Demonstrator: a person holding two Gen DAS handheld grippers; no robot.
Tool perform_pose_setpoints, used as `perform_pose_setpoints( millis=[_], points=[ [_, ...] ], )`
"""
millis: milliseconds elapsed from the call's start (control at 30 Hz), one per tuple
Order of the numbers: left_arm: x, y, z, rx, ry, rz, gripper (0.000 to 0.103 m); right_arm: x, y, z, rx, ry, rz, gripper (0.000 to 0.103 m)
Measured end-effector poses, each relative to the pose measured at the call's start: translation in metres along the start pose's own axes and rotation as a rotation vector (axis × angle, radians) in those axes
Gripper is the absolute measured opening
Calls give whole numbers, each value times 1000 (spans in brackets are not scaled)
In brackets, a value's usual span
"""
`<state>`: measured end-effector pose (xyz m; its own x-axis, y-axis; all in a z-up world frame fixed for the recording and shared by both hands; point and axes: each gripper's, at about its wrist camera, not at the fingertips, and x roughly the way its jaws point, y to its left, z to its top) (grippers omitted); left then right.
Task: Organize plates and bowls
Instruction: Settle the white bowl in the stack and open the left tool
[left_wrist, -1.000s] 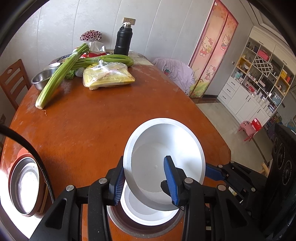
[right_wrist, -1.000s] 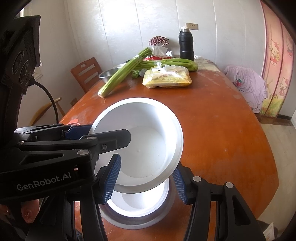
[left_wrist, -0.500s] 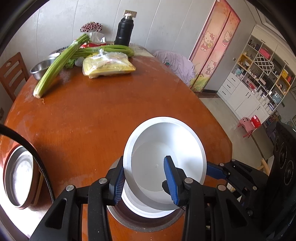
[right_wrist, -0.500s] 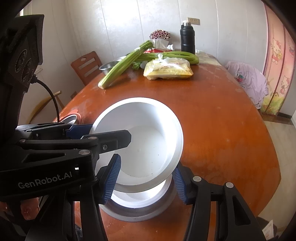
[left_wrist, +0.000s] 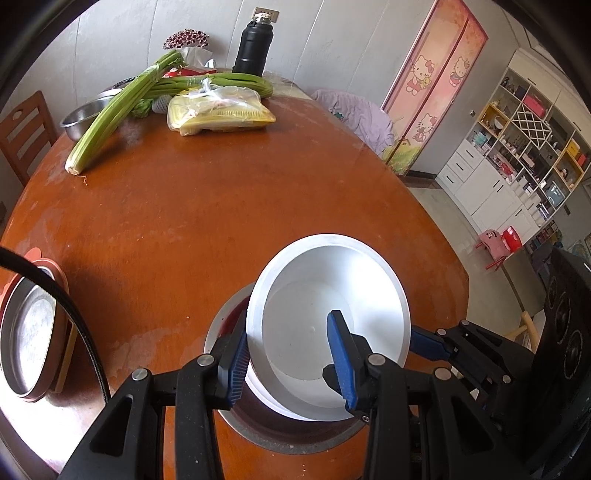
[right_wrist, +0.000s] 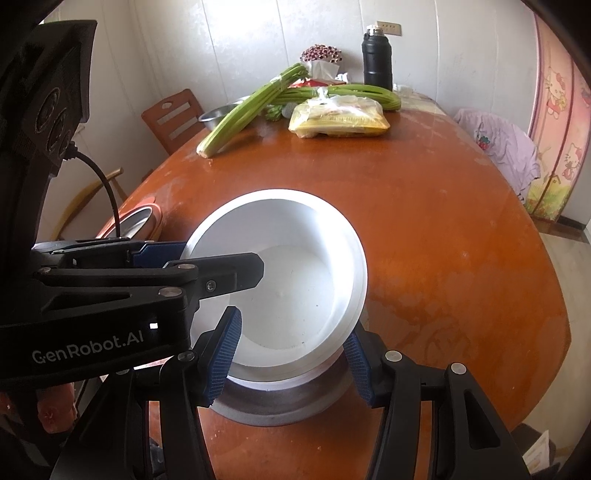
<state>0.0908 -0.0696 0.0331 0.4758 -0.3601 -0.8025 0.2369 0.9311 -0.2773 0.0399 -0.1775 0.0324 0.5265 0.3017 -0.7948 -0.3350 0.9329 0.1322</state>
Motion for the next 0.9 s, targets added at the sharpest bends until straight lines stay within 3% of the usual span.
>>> perform_pose_setpoints(
  millis=[900],
  points=[
    [13,12,-8,-14,37,17,40,10,11,-7,-42,24,-25,57]
  ],
)
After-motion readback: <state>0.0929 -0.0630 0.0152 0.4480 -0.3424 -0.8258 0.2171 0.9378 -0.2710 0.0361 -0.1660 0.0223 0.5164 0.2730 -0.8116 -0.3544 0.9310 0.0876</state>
